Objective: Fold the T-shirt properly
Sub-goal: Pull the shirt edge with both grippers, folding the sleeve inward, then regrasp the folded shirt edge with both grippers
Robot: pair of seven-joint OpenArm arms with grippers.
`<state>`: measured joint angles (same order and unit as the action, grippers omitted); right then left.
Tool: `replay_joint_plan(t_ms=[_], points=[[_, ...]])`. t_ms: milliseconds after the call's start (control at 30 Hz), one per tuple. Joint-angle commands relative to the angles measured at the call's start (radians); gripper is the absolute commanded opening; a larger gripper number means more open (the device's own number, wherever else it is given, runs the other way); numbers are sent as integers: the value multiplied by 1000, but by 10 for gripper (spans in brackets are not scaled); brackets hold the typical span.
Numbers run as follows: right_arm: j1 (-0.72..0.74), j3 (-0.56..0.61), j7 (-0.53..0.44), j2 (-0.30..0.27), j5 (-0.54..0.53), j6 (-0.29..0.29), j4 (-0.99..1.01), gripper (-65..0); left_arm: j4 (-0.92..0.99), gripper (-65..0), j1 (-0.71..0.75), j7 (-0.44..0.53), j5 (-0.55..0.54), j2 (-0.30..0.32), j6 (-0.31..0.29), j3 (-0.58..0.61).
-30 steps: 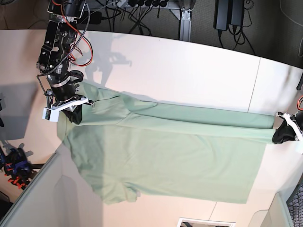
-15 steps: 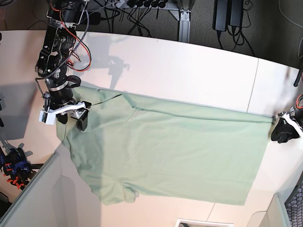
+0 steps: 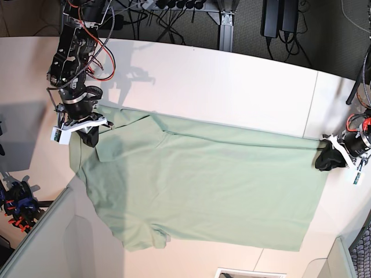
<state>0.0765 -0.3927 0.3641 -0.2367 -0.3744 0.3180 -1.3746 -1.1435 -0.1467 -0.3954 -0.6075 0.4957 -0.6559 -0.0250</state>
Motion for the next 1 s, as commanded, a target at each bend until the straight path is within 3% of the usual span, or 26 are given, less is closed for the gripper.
replay_joint_plan(t_ms=[0,100,200,367,467,533,767,967], points=[[13,-5,-14,-12,-6,4,-18,-650,-16,-540,-24,23,-6,23,2,-11],[13,-35,42,-12,-11,4,-24,-650,-16,-522,-24,-22,-45,36,2,-46],[-5,-136,82,-11,-72,4,-50,-650,-16,-478,-21,-108,-119,54,0,-107],[-59,-350,132,-9,-188,4,-68,-650,-16,-316,6,-208,-264,74,-2,-192],[-107,-393,142,-3,-228,4,-66,-383,-16,-304,39,-209,-288,74,-2,-198],[-134,-389,146,10,-240,4,-63,-279,-16,-304,64,-208,-302,69,-2,-198],[-137,-295,116,86,-230,4,-22,-268,-16,-304,111,-185,-317,53,52,-198],[-112,-270,88,135,-193,0,-22,-268,-16,-304,113,-176,-286,5,170,-214]])
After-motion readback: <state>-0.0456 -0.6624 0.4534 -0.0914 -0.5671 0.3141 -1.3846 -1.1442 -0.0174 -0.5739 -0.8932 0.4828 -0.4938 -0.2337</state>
